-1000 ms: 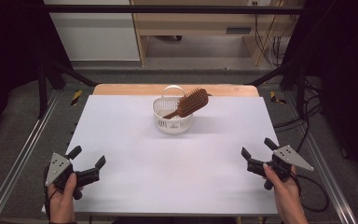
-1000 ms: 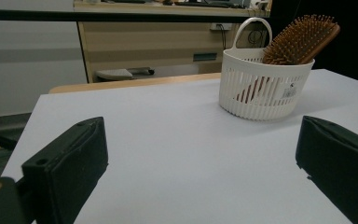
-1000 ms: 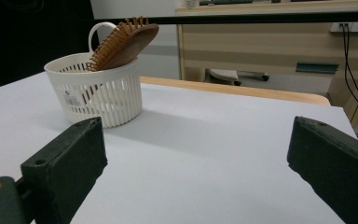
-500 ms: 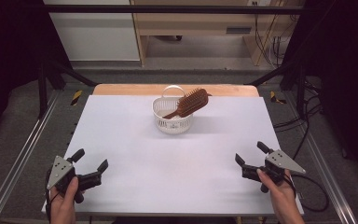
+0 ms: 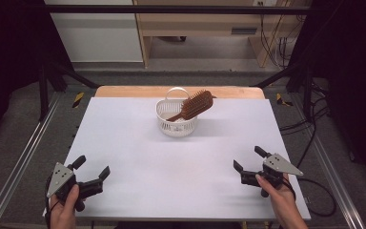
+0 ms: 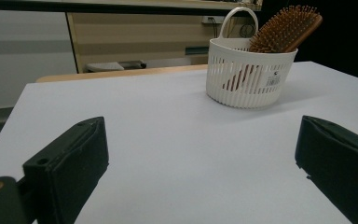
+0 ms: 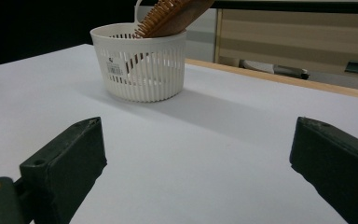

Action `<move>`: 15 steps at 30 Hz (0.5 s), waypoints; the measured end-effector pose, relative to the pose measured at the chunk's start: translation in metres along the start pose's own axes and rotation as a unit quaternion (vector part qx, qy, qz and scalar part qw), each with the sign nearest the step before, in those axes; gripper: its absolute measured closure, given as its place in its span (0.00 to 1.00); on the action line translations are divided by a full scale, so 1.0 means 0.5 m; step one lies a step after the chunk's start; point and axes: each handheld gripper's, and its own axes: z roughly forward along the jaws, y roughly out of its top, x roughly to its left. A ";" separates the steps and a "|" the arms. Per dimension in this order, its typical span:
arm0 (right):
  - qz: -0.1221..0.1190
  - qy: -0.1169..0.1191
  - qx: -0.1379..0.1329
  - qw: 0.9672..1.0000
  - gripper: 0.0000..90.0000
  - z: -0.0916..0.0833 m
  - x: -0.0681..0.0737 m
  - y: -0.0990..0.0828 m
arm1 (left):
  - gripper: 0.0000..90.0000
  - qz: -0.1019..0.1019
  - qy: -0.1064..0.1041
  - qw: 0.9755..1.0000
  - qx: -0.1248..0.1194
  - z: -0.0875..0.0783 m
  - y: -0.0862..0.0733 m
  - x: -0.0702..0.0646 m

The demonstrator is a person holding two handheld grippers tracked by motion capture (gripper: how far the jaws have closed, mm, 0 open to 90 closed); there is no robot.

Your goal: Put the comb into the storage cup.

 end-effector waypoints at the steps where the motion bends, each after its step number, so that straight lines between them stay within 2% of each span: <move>1: -0.002 0.001 -0.001 1.000 0.04 0.001 0.001 0.000 | 0.03 0.004 0.002 1.000 0.001 0.001 0.000 -0.001; 5: -0.004 0.008 -0.008 1.000 0.04 0.008 0.005 0.000 | 0.03 0.007 -0.003 1.000 0.002 0.005 -0.001 -0.005; 15: -0.012 0.014 -0.027 0.999 0.04 0.036 0.012 0.002 | 0.03 -0.007 -0.005 1.000 -0.015 0.011 -0.002 -0.008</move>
